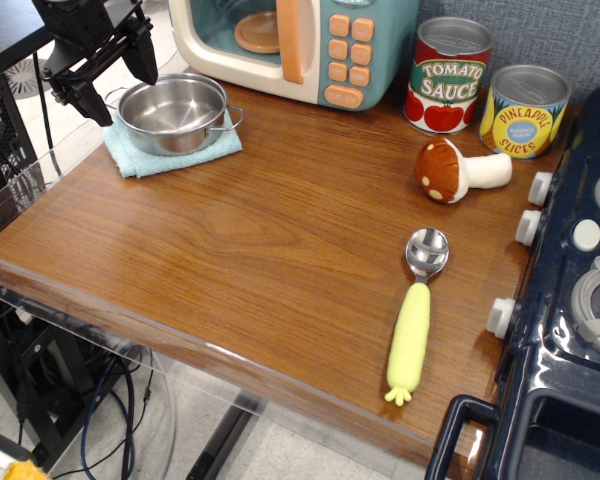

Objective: Place the yellow spoon in front of the metal pot.

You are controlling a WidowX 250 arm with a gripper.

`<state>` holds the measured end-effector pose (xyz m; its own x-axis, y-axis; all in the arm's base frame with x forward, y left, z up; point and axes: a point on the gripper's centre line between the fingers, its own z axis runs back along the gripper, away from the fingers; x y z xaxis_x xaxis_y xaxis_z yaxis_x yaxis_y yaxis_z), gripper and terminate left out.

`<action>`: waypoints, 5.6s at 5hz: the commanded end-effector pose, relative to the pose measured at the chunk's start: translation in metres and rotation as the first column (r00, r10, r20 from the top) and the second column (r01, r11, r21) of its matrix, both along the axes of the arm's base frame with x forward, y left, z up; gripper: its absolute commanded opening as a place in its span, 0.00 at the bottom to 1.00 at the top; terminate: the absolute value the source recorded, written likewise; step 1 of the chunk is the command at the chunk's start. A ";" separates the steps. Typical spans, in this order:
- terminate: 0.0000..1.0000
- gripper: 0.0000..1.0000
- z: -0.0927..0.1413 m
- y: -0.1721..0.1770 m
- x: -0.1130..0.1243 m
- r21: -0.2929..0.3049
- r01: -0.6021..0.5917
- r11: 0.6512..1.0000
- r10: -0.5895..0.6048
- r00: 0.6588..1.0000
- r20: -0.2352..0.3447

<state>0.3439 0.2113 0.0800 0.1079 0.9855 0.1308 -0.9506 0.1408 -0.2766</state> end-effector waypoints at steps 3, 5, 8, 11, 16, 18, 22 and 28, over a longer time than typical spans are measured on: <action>0.00 1.00 0.008 -0.024 -0.001 0.044 0.180 0.983 -0.181 0.983 0.011; 0.00 1.00 0.030 -0.068 -0.006 0.122 0.405 0.906 -0.414 0.909 0.052; 0.00 1.00 0.018 -0.172 -0.029 0.132 0.794 0.593 -0.796 0.603 -0.051; 0.00 1.00 -0.010 -0.238 -0.053 0.169 0.908 0.384 -0.896 0.411 -0.167; 0.00 1.00 -0.051 -0.286 -0.048 0.075 0.962 0.263 -0.939 0.273 -0.207; 0.00 0.00 -0.060 -0.291 -0.047 0.056 0.966 0.254 -0.944 0.260 -0.205; 0.00 0.00 -0.044 -0.277 -0.046 0.078 0.942 0.325 -0.926 0.334 -0.176; 0.00 0.00 0.025 -0.112 -0.059 0.072 0.136 0.988 -0.140 0.989 0.051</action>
